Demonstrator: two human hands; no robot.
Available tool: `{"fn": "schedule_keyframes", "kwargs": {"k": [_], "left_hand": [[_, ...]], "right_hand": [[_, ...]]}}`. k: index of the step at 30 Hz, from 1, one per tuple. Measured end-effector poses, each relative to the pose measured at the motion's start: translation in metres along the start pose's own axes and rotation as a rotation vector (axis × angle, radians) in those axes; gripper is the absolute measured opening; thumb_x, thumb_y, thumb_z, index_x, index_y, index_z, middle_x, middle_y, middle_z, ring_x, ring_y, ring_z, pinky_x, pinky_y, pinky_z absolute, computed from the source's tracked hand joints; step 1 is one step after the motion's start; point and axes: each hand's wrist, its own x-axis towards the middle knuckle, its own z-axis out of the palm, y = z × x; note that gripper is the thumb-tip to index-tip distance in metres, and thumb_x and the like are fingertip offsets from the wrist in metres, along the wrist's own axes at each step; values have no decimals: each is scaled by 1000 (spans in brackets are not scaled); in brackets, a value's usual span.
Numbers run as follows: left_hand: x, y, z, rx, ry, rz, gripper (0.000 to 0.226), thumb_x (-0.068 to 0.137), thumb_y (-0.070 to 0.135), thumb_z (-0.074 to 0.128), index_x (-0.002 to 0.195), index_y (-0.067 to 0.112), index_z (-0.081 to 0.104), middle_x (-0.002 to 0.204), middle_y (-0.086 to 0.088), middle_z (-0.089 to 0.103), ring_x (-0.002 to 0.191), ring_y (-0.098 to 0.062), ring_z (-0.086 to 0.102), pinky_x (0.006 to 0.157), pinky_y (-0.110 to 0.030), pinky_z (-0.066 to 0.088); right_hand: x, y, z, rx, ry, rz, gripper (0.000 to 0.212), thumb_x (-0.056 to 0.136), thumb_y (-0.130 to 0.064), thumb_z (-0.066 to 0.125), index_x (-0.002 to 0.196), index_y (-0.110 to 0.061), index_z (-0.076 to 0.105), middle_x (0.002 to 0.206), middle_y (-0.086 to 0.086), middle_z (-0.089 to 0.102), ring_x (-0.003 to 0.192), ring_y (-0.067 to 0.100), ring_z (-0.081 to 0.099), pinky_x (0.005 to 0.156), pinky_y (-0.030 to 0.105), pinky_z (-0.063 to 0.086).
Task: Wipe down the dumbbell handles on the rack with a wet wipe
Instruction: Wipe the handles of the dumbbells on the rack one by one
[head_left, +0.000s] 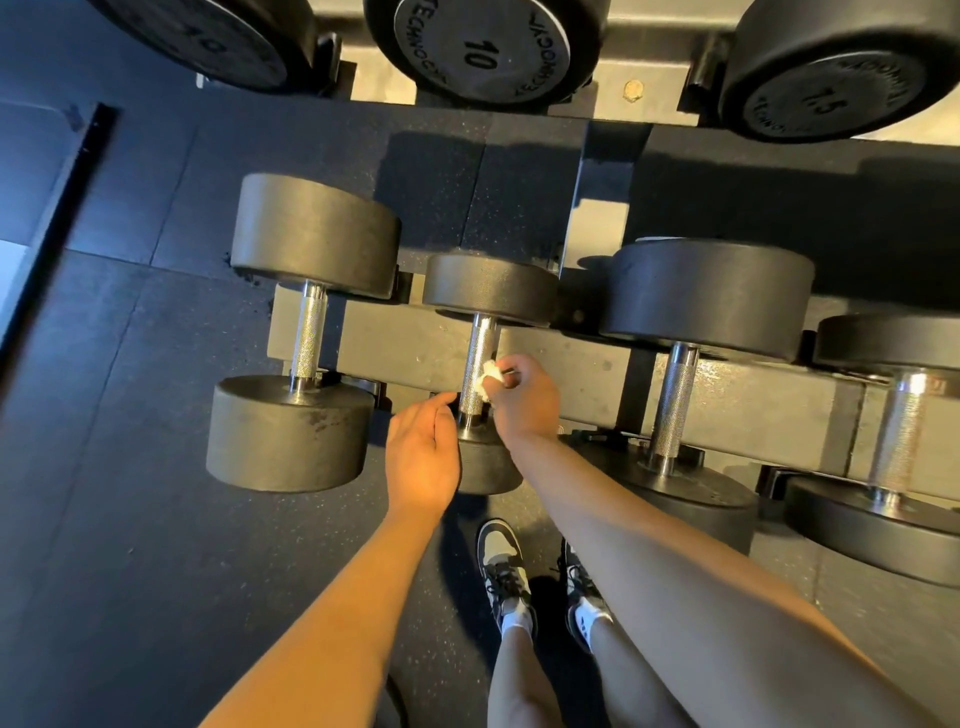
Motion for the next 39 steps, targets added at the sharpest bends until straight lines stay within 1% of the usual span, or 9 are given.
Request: {"fn": "schedule_keyframes", "kwargs": {"k": [8, 13, 16, 20, 24, 27, 30, 34, 39], "left_hand": [[3, 11, 4, 19, 10, -16, 39, 108, 34, 35, 136, 25, 62, 124, 1, 67, 117, -20, 52, 99, -37, 42], [9, 17, -4, -36, -24, 21, 38, 109, 36, 36, 139, 28, 57, 88, 13, 66, 90, -14, 62, 97, -50, 47], [19, 28, -13, -57, -42, 5, 33, 109, 33, 41, 137, 30, 56, 91, 17, 64, 99, -13, 61, 104, -37, 37], [46, 39, -17, -283, -10, -57, 25, 102, 14, 57, 123, 19, 69, 110, 7, 71, 101, -7, 66, 94, -27, 54], [77, 54, -8, -226, 3, -64, 21, 101, 16, 58, 117, 23, 71, 99, 15, 68, 86, 2, 62, 73, -6, 45], [82, 65, 1, -337, -75, -65, 14, 100, 20, 59, 103, 26, 71, 89, 10, 71, 77, 3, 64, 72, -14, 49], [77, 58, 1, -383, -76, -47, 18, 102, 24, 59, 112, 23, 74, 98, 9, 74, 82, 9, 66, 76, -10, 52], [66, 48, -1, -284, -58, -24, 24, 99, 13, 64, 121, 13, 73, 111, 1, 74, 91, 6, 65, 86, -9, 52], [69, 47, -2, -291, -33, 41, 24, 98, 13, 65, 121, 15, 72, 119, 1, 73, 105, 7, 65, 95, -10, 49]], "right_hand": [[-24, 12, -1, -87, -121, -13, 15, 89, -13, 73, 102, -19, 71, 96, -7, 68, 88, 9, 62, 70, 15, 45], [-38, -9, 6, 180, -103, -77, 16, 100, -19, 58, 110, -25, 69, 103, -10, 68, 95, 4, 63, 85, 20, 51], [-38, -15, 6, 314, -132, -79, 20, 103, -18, 50, 107, -29, 67, 105, -7, 69, 99, 5, 64, 90, 20, 51], [-25, -5, 6, 298, -87, -124, 21, 102, -22, 53, 114, -26, 69, 114, -8, 66, 109, 5, 60, 94, 17, 47], [-15, 6, 20, 377, 7, -9, 22, 102, -23, 53, 120, -30, 64, 122, -5, 66, 114, 10, 62, 103, 33, 50], [-12, 9, 27, 345, 64, 14, 25, 103, -22, 52, 123, -25, 65, 125, -5, 65, 116, 10, 60, 106, 35, 48], [-17, 10, 28, 349, 80, -17, 25, 102, -20, 50, 121, -28, 65, 120, -9, 66, 112, 5, 62, 102, 28, 50], [-24, 7, 23, 290, 67, -38, 25, 103, -21, 50, 121, -29, 65, 113, -20, 60, 100, -13, 55, 86, 0, 37], [-25, 5, 20, 259, 45, -29, 21, 103, -27, 51, 119, -36, 62, 108, -27, 58, 96, -14, 55, 80, -1, 36]]}}
